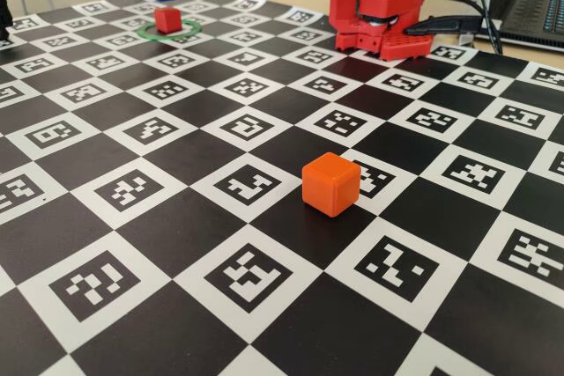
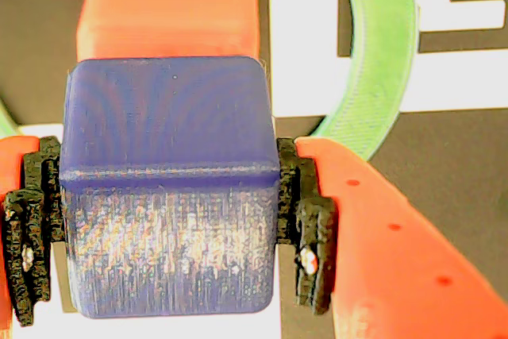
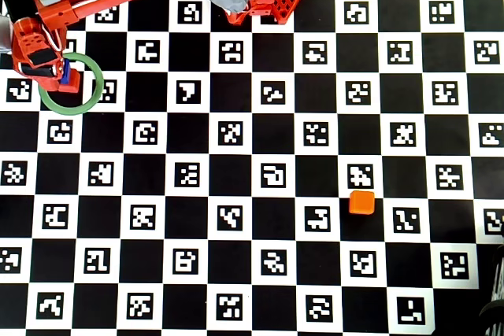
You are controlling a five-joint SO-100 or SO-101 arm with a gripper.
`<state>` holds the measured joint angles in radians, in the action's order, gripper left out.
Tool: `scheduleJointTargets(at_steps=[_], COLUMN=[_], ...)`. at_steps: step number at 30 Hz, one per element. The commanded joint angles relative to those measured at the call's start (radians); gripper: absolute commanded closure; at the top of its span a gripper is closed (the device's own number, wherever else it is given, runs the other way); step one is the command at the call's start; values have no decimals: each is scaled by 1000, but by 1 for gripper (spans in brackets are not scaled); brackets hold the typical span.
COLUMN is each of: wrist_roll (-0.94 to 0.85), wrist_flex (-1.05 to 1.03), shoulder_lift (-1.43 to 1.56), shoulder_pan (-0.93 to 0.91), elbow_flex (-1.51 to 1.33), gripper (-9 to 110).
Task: Grab the red cube then put it in the green circle then put the blue cube on top and finally the orange cube on top
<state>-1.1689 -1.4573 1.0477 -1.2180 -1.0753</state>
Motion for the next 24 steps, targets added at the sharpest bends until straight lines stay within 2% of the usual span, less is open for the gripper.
scheduleJointTargets(at_steps=[1,24], wrist_roll=[8,21], wrist_flex=[11,34], shoulder_lift=[44,38], shoulder_pan=[-5,5], elbow_flex=[9,-9], gripper=[98,98])
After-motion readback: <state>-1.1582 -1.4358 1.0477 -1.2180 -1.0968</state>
